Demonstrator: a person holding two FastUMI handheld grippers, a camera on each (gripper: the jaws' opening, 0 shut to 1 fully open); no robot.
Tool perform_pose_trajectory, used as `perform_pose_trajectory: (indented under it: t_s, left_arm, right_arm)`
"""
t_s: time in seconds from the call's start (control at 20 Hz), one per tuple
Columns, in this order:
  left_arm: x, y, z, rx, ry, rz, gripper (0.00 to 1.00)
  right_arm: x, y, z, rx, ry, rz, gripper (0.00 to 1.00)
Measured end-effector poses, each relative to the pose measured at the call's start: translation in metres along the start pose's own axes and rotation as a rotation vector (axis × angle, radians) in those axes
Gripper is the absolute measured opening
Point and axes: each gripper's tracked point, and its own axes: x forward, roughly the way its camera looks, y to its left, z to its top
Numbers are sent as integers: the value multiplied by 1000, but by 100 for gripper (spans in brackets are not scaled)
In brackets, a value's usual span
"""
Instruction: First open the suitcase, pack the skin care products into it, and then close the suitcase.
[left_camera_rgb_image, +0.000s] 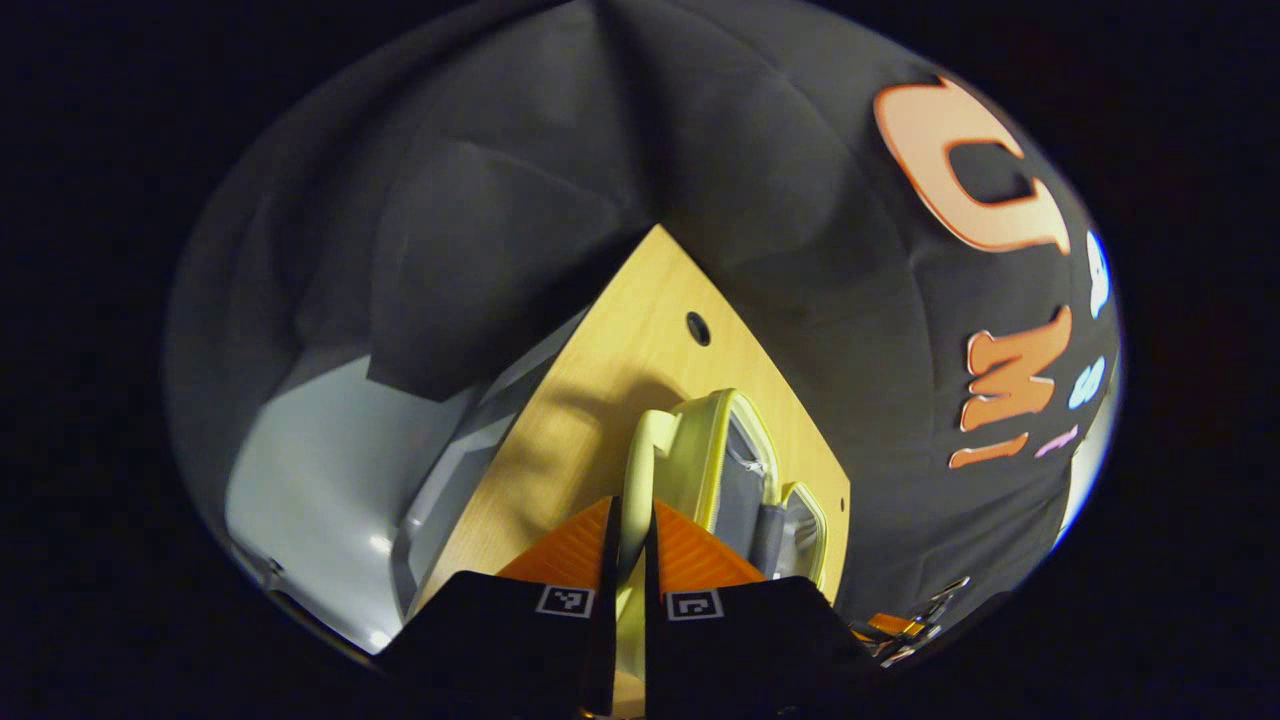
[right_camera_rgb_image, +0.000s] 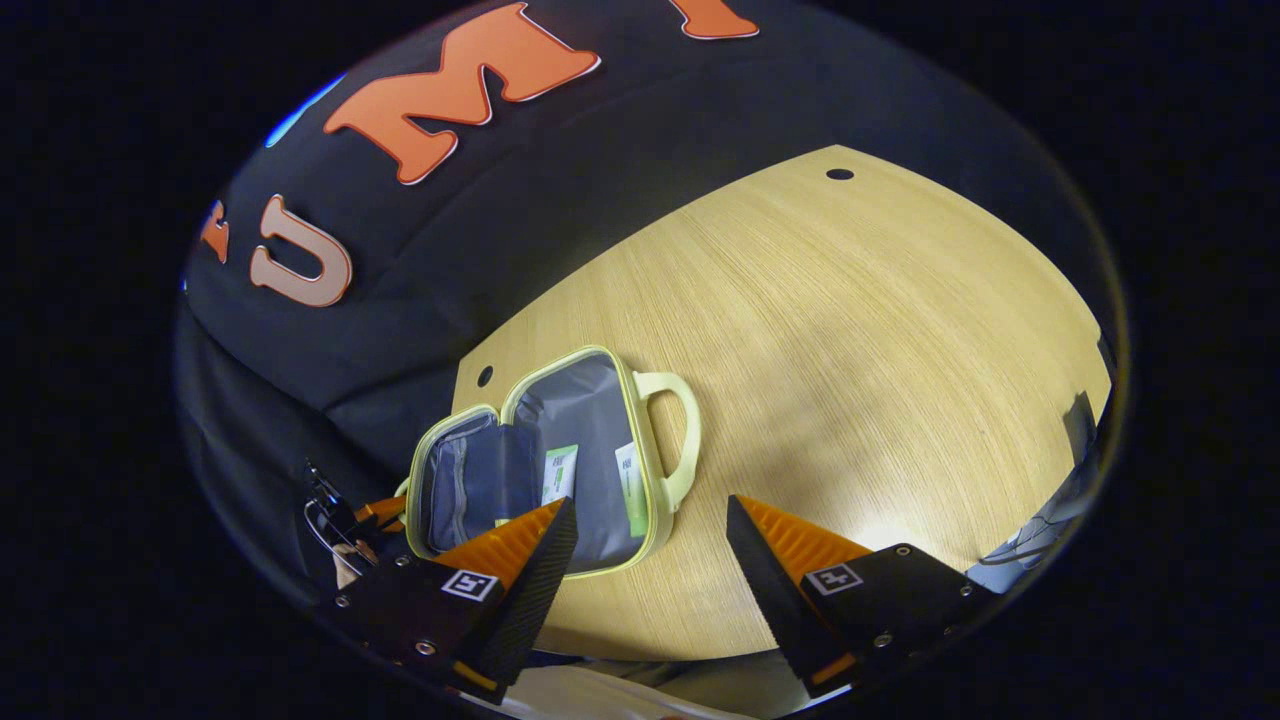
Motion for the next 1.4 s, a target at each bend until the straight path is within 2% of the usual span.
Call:
perform_pose_trajectory:
  t_s: [0.2, 0.45, 0.6, 0.7, 0.8, 1.0, 1.25, 1.4]
  left_arm:
    - [-25, -64, 12, 197, -10, 36, 12]
    - [-42, -148, 5, 372, -41, 82, 12]
    - [-46, -200, -12, 483, -58, 95, 11]
    - [-44, -237, -27, 541, -52, 121, 12]
    - [-40, -272, -44, 569, -52, 127, 12]
    - [-10, -349, -98, 554, -20, 57, 17]
    - [49, -404, -162, 596, 33, 28, 16]
    - [91, -427, -214, 558, 106, -23, 17]
  right_arm:
    - [-9, -12, 22, -61, -75, -26, 96]
    - [-33, -32, 68, -113, -188, -27, 96]
    - [-45, -57, 90, -110, -221, -6, 96]
    - [-52, -86, 105, -138, -235, -25, 96]
    - [-62, -112, 118, -157, -249, -34, 96]
    - [-80, -164, 151, -185, -311, -62, 95]
    - [-92, -199, 159, -223, -323, -63, 95]
    - [-94, -214, 154, -237, -299, -65, 96]
